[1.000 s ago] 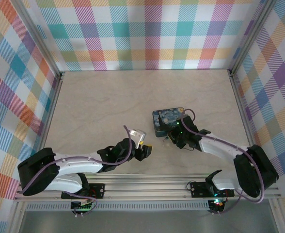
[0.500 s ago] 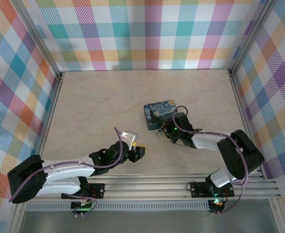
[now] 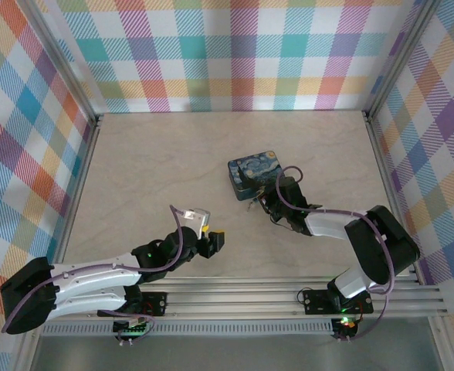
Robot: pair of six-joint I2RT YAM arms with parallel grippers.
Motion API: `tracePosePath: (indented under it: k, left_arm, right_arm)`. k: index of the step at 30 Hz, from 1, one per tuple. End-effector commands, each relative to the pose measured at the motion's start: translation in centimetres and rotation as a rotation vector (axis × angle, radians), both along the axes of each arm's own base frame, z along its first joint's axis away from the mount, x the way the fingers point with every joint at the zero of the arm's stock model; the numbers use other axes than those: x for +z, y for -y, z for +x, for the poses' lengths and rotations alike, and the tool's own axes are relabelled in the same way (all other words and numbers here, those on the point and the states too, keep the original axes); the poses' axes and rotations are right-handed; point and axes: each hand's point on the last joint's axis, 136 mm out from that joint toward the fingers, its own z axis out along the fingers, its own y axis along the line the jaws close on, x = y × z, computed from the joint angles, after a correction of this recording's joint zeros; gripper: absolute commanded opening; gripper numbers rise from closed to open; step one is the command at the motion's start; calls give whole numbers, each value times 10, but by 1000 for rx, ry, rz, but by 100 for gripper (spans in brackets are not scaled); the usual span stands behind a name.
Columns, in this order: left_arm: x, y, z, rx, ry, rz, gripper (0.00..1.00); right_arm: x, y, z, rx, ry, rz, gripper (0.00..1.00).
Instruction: Unlock a padlock with a key
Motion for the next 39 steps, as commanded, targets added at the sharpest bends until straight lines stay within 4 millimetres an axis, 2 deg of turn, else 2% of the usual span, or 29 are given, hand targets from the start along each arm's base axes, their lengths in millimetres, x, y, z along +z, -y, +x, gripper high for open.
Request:
tracePosePath:
  k: [1,4,7,11,15,20,23,25,31,35,39]
  left_arm:
    - [-5,-10,3,37,-1,15,61]
    - [-5,-10,2,35,-4,15,61]
    - [-6,-11,2,34,-6,19,61]
    - [-7,-13,1,36,-9,18,61]
    - [-7,-14,0,38,-7,18,62]
    - [-6,-14,1,43,-3,20,62]
    - [-5,-15,1,42,-3,23,62]
    - [-5,-15,2,45,0,25,62]
    - [1,-17,2,46,13,28,63]
    - [6,-25,4,73,18,74,65]
    - [17,-42,7,122,29,123,69]
  right_arm:
    - [3,1,4,-30,-7,23,0]
    - [-13,2,-1,-40,-21,55,0]
    - [-18,2,-3,-42,-3,76,0]
    - [-8,3,3,-58,51,102,0]
    - [12,7,11,-90,106,105,0]
    - [27,18,14,-147,101,79,0]
    - [19,31,-1,-175,-53,-12,0]
    - [20,34,-4,-161,-69,-51,0]
    - [-3,38,-17,-207,-132,10,0]
    - [2,38,-23,-151,-134,-36,0]
    - [8,48,-36,-131,-139,-84,0]
